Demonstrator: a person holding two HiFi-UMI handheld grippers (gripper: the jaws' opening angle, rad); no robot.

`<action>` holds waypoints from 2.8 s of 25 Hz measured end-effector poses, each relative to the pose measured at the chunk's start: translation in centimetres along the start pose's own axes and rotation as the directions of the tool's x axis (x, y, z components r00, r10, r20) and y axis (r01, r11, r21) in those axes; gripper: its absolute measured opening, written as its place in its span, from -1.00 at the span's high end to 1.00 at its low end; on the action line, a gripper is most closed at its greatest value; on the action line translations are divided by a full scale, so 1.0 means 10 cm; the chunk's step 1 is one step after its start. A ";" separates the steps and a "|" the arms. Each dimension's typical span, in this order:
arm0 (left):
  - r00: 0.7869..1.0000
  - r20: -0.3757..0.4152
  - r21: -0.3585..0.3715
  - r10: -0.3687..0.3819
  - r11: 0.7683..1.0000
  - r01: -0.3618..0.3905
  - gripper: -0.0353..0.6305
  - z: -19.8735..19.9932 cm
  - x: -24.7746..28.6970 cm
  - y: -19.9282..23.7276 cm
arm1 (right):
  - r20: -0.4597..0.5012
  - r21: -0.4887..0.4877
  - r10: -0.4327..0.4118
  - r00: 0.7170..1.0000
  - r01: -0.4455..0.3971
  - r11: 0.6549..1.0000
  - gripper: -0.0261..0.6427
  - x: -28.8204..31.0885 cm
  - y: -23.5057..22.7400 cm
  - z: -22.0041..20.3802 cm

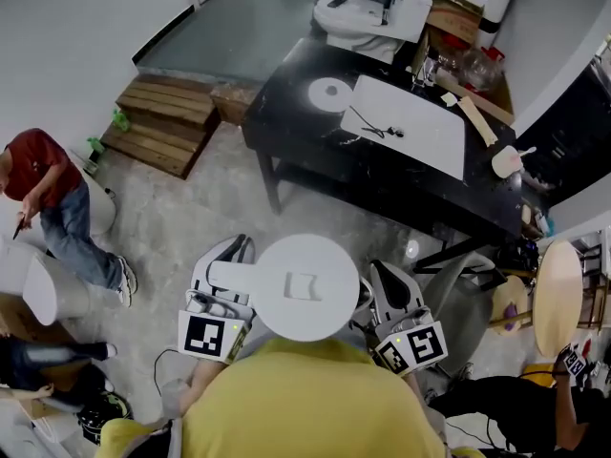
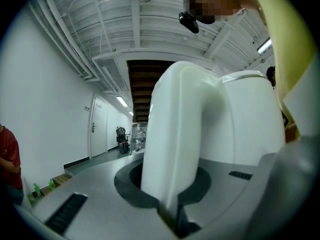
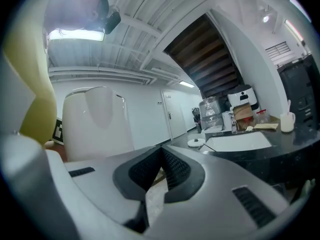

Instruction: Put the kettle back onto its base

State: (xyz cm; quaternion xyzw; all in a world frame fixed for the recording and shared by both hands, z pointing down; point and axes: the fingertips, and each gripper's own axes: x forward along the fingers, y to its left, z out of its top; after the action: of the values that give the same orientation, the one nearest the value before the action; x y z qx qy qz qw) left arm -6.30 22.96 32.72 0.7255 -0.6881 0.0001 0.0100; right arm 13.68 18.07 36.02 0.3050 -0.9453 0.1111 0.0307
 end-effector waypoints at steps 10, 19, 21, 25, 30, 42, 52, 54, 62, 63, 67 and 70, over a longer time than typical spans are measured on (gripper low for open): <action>0.998 -0.030 0.018 0.058 0.998 -0.058 0.80 -0.03 0.70 0.03 | -0.024 0.018 0.061 0.998 -0.061 0.998 0.90 0.51 -0.53 0.14; 0.996 -0.042 0.006 0.074 0.997 -0.073 0.80 -0.13 1.09 0.30 | -0.039 0.020 0.072 0.997 -0.071 0.997 0.90 0.88 -0.72 0.20; 0.997 -0.037 -0.010 0.069 0.998 -0.069 0.80 -0.15 1.26 0.41 | -0.032 0.012 0.064 0.997 -0.064 0.998 0.90 1.02 -0.78 0.23; 0.999 -0.026 -0.027 0.044 0.999 -0.045 0.80 -0.15 1.67 0.63 | -0.030 0.013 0.041 0.999 -0.040 0.999 0.90 1.36 -0.92 0.30; 1.000 -0.009 -0.004 0.009 1.000 -0.009 0.80 -0.06 2.23 0.94 | -0.015 0.016 -0.004 1.000 0.004 1.000 0.90 1.88 -1.16 0.46; 0.992 -0.010 0.005 -0.127 0.992 0.127 0.79 -0.03 3.35 1.36 | 0.033 0.021 -0.138 0.990 0.137 0.990 0.90 2.73 -1.63 0.72; 0.990 -0.031 -0.009 -0.139 0.990 0.139 0.79 -0.13 3.66 1.37 | 0.028 0.011 -0.154 0.988 0.153 0.988 0.90 2.88 -1.87 0.76; 0.992 -0.027 -0.036 -0.124 0.992 0.123 0.79 -0.07 3.72 1.37 | 0.028 0.015 -0.142 0.990 0.142 0.990 0.90 2.93 -1.90 0.80; 0.995 -0.001 -0.033 -0.101 0.994 0.101 0.79 0.06 4.07 1.38 | 0.059 -0.011 -0.097 0.993 0.098 0.995 0.90 3.08 -2.08 0.98; 0.995 0.000 -0.029 -0.100 0.995 0.100 0.79 0.07 4.13 1.38 | 0.053 -0.008 -0.098 0.994 0.099 0.995 0.90 3.09 -2.10 0.99; 0.994 -0.003 0.009 -0.106 0.994 0.106 0.79 0.04 4.35 1.40 | 0.048 -0.025 -0.083 0.995 0.085 0.996 0.90 3.14 -2.19 1.01; 0.994 0.010 0.018 -0.106 0.994 0.106 0.79 0.09 4.51 1.42 | 0.046 -0.024 -0.097 0.994 0.098 0.995 0.90 3.18 -2.26 1.05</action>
State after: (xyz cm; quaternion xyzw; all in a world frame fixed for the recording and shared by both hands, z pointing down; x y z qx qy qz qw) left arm -18.12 -22.84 32.69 0.7610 -0.6487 0.0016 -0.0003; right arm 1.13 -20.31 34.10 0.3527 -0.9312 0.0904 0.0186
